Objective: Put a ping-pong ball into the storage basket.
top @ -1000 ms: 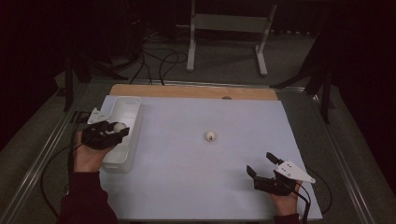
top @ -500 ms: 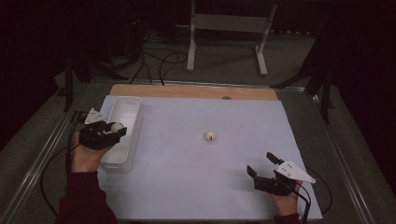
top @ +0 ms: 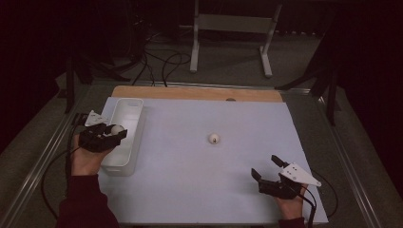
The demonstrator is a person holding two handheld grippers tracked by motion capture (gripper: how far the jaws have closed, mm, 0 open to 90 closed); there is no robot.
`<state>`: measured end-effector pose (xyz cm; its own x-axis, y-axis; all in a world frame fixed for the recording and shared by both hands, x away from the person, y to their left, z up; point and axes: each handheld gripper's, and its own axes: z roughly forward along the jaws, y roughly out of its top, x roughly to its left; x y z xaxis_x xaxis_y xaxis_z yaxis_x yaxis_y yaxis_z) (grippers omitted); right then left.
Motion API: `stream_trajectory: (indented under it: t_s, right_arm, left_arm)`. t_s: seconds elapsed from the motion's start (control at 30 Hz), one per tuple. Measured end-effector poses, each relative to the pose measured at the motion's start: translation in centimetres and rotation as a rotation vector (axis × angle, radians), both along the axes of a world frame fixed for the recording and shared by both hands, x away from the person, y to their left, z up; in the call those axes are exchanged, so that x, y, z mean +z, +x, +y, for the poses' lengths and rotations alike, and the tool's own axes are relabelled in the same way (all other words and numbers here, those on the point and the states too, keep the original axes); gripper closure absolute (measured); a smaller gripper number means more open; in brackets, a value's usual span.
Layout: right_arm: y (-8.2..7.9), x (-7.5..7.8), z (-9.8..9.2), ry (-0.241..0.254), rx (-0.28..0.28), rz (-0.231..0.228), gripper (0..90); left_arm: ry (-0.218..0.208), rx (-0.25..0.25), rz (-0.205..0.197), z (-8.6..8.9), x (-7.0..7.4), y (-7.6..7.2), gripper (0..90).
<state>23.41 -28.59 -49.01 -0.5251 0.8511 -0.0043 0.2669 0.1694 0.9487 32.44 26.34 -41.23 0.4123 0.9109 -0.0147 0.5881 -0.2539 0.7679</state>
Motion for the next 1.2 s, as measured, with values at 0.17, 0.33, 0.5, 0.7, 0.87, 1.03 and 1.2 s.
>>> stream_trajectory:
  t_s: [0.17, 0.33, 0.5, 0.7, 0.87, 1.03, 1.2]
  right_arm:
    - [0.0, 0.0, 0.0, 0.000, 0.000, 0.000, 8.8]
    - [0.0, 0.0, 0.0, 0.000, 0.000, -0.001, 8.8]
    - [0.0, 0.0, 0.0, -0.001, 0.004, 0.000, 8.8]
    - [0.0, 0.0, 0.0, 0.000, 0.002, 0.000, 8.8]
    - [0.0, 0.0, 0.1, 0.000, 0.002, 0.000, 8.8]
    - [0.0, 0.0, 0.1, 0.000, 0.003, 0.001, 8.8]
    - [0.1, 0.0, 0.1, 0.001, 0.003, 0.000, 8.8]
  left_arm:
    - [0.002, 0.006, -0.001, 0.1, 0.0, 0.0, 51.3]
    - [-0.002, 0.017, -0.003, 0.4, 0.0, -0.1, 51.3]
    - [0.004, 0.016, 0.000, 0.3, 0.0, -0.1, 51.3]
    - [0.016, 0.055, -0.004, 0.3, -0.1, 0.0, 40.8]
    - [-0.002, 0.054, 0.008, 0.0, -0.1, 0.2, 9.4]
    - [-0.020, 0.030, 0.003, -0.5, -0.1, 0.3, 5.2]
    - [-0.031, 0.017, -0.003, -0.6, -0.1, 0.4, 2.1]
